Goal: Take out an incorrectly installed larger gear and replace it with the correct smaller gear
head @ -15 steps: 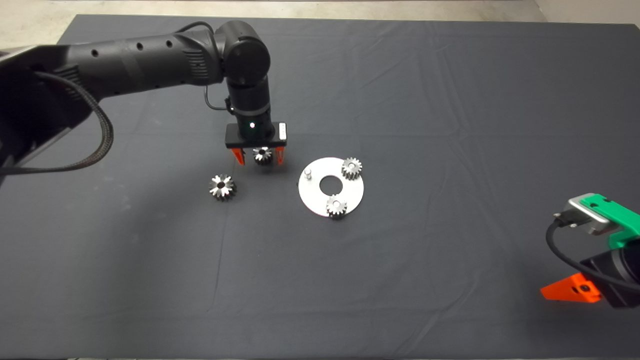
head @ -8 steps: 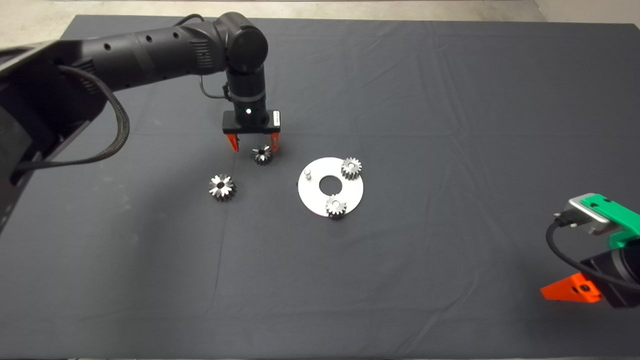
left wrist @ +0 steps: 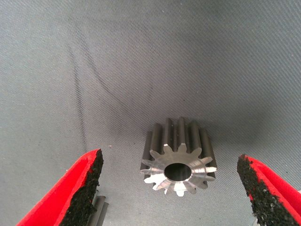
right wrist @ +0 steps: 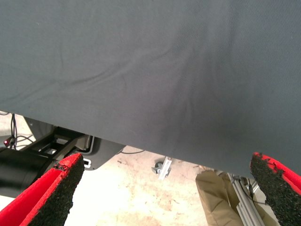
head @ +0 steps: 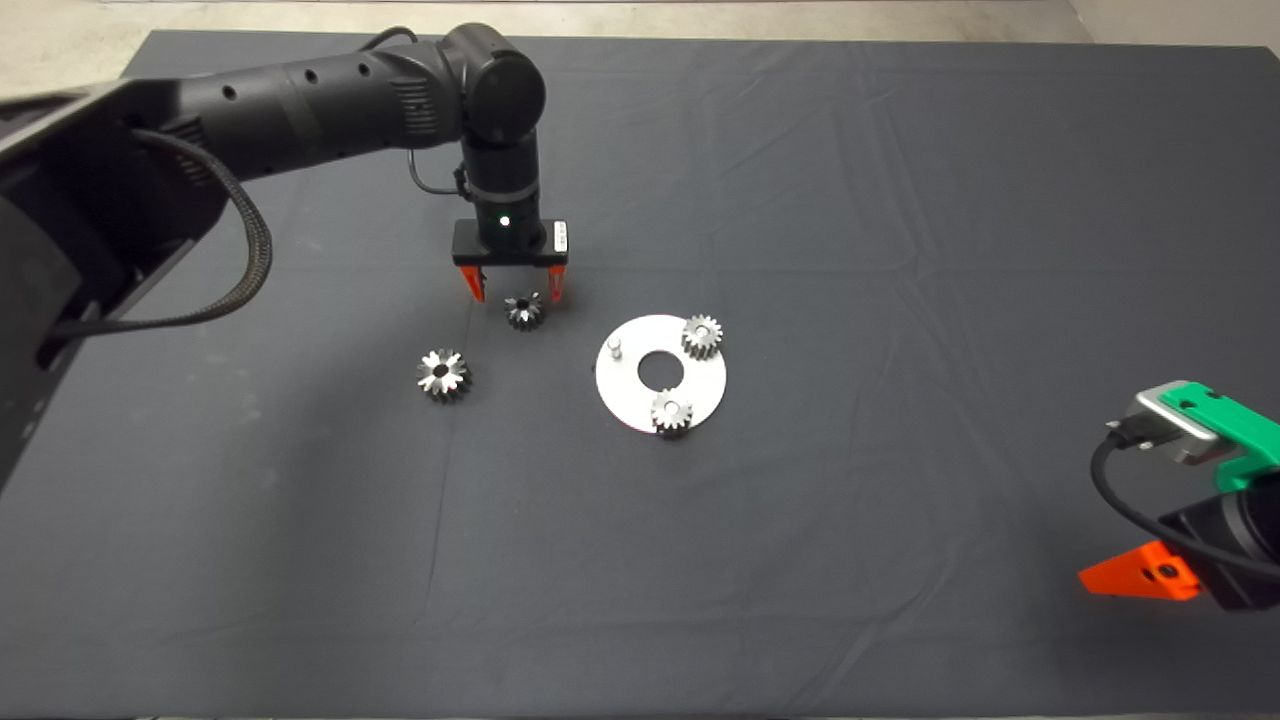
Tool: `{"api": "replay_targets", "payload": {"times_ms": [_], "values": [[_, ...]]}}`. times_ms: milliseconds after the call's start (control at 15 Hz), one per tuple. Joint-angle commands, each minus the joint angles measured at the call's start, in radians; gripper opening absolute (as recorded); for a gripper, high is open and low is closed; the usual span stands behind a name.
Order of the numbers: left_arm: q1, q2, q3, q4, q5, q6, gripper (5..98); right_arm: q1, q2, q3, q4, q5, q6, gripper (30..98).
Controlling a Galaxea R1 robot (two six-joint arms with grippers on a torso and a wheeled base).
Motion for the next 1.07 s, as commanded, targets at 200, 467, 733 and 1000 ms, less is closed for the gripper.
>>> {"api": "replay_targets", "payload": {"times_ms": [200,467,733,1000], "values": [[-0.022,-0.001,0.020,0.000,0.032,-0.025,72.9,0.047,0.000,0.001,0.046,-0.093,0.005,93.4],[-0.019,-0.011,0.026,0.000,0.034,-0.027,70.2,0.065,0.003,-0.004,0.046,-0.092,0.004,93.4],[-0.018,-0.008,0.026,0.000,0.029,-0.028,70.2,0.082,0.001,-0.004,0.068,-0.092,0.004,93.4],[-0.018,-0.008,0.026,0.000,0.029,-0.034,70.2,0.095,-0.002,-0.004,0.069,-0.092,0.004,93.4]]}}
